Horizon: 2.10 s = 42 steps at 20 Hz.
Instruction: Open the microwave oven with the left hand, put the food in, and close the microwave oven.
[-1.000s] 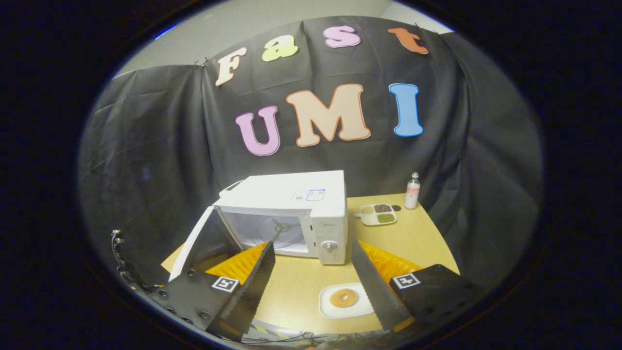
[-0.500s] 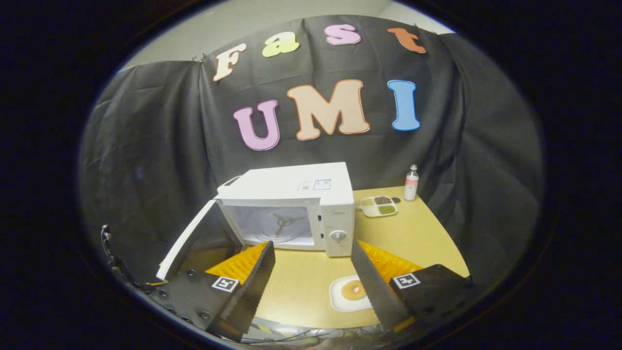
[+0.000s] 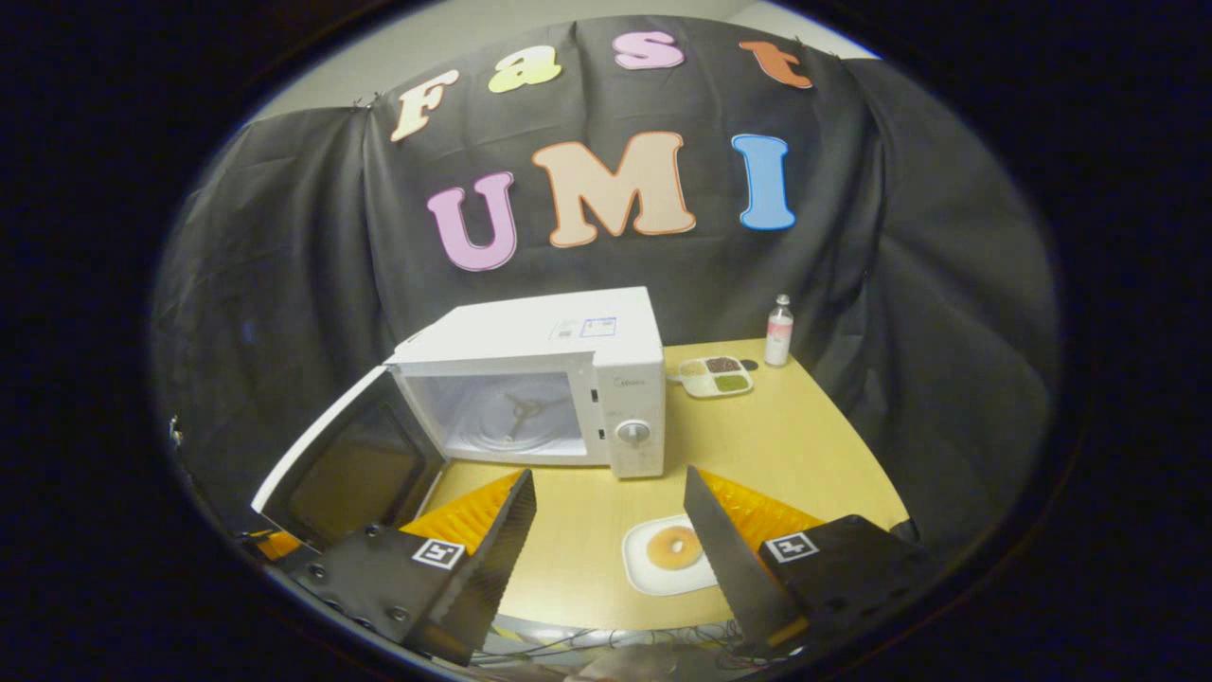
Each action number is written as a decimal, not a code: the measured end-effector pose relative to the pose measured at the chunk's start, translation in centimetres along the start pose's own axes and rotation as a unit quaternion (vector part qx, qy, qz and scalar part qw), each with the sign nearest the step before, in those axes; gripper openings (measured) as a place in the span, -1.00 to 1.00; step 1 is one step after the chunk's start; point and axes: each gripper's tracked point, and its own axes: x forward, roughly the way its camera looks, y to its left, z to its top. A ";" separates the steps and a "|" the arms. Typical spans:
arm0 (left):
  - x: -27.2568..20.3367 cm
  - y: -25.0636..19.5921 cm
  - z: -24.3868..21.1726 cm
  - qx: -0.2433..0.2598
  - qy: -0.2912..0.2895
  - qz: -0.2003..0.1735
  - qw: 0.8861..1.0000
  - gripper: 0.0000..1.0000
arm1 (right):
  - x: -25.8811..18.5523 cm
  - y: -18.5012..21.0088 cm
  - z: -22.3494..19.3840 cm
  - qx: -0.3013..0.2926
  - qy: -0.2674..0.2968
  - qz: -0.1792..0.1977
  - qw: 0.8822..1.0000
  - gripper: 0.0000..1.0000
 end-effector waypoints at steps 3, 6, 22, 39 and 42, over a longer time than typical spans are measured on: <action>-1.5 2.2 4.3 -0.014 -0.061 0.053 0.997 0.61 | 1.4 -1.0 -1.0 0.004 0.026 0.002 1.000 0.98; -3.8 2.3 8.9 -0.014 -0.125 0.096 0.987 0.60 | 3.9 -2.3 -3.0 -0.003 0.075 0.001 0.997 0.98; -6.5 -14.0 17.4 -0.001 -0.235 0.056 0.970 0.58 | 11.6 -6.9 -14.8 0.005 0.295 0.044 0.954 0.86; -0.9 -15.2 20.2 0.045 -0.204 0.026 0.978 0.49 | 14.8 -7.7 -21.0 0.072 0.384 -0.037 0.920 0.83; 0.3 -16.2 20.4 0.051 -0.199 0.009 0.979 0.58 | 15.1 -7.7 -20.9 0.077 0.380 -0.046 0.921 0.95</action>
